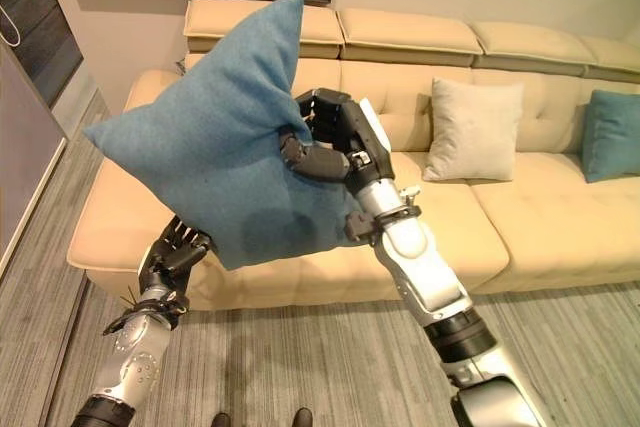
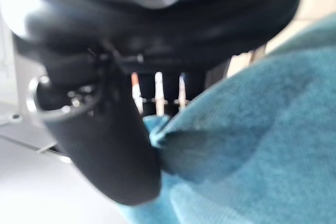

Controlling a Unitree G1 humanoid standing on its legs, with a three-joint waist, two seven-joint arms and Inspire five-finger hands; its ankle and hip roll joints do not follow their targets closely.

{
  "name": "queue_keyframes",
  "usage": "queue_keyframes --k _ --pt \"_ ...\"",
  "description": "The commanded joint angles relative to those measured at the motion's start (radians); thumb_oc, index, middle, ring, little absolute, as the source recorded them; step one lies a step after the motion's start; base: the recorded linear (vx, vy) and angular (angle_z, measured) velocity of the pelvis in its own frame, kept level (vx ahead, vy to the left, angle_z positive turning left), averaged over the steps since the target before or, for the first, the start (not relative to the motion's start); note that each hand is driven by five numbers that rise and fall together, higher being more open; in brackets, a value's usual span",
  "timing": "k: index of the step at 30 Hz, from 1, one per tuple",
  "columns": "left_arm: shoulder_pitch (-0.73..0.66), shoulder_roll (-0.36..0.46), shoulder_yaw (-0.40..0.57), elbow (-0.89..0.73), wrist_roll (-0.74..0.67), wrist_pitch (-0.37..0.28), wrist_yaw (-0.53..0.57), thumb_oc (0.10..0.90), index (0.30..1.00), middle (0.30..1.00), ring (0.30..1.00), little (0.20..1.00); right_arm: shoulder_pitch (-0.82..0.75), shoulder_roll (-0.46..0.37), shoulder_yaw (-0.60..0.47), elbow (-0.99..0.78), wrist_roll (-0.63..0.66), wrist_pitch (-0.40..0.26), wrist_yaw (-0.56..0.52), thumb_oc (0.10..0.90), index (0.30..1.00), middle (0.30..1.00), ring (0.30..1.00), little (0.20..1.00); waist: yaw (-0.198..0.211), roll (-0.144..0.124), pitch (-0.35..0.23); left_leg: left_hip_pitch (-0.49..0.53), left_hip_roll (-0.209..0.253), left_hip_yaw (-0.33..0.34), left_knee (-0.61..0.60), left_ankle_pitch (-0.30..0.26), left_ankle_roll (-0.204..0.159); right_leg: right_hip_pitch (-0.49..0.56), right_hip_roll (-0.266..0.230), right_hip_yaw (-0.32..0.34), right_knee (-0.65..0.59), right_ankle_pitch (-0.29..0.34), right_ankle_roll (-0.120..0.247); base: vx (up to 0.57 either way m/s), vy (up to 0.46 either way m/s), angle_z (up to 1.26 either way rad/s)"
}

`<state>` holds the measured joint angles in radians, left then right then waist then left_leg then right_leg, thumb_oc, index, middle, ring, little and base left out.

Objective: Pick up all the scattered cushions and arrange them neatly on the sofa.

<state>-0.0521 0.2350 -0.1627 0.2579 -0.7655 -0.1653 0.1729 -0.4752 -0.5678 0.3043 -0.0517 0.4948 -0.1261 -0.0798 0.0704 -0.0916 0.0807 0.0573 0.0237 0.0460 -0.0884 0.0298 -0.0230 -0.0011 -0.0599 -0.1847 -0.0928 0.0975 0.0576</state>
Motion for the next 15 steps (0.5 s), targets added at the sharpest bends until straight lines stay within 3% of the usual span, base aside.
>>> queue_keyframes --k 1,7,15 --pt "-0.230 0.003 -0.100 -0.113 0.003 -0.155 -0.065 0.400 0.300 0.300 0.300 0.300 -0.187 0.060 -0.085 -0.020 0.015 -0.174 -0.028 0.400 0.300 0.300 0.300 0.300 0.007 -0.014 -0.147 0.010 0.010 -0.029 0.001 -0.099 -0.029 0.061 -0.043 -0.055 0.010 -0.102 0.085 0.00 0.000 0.00" --pt "-0.225 0.010 -0.116 -0.114 0.020 -0.136 -0.089 0.400 0.300 0.300 0.300 0.300 -0.133 0.067 -0.088 0.003 -0.014 -0.157 -0.021 0.400 0.300 0.300 0.300 0.300 0.006 -0.006 -0.144 0.012 0.011 -0.034 0.001 -0.099 -0.031 0.063 -0.042 -0.054 0.010 -0.107 0.081 0.00 -0.015 0.00" --pt "-0.121 0.032 -0.121 -0.071 0.080 -0.076 -0.169 0.400 0.300 0.300 0.300 0.300 0.062 0.084 -0.135 0.020 -0.100 -0.114 0.027 0.400 0.300 0.300 0.300 0.300 -0.003 0.022 -0.129 0.009 0.025 -0.050 0.009 -0.083 -0.040 0.073 -0.033 -0.068 0.024 -0.131 0.065 -0.02 -0.082 0.02"
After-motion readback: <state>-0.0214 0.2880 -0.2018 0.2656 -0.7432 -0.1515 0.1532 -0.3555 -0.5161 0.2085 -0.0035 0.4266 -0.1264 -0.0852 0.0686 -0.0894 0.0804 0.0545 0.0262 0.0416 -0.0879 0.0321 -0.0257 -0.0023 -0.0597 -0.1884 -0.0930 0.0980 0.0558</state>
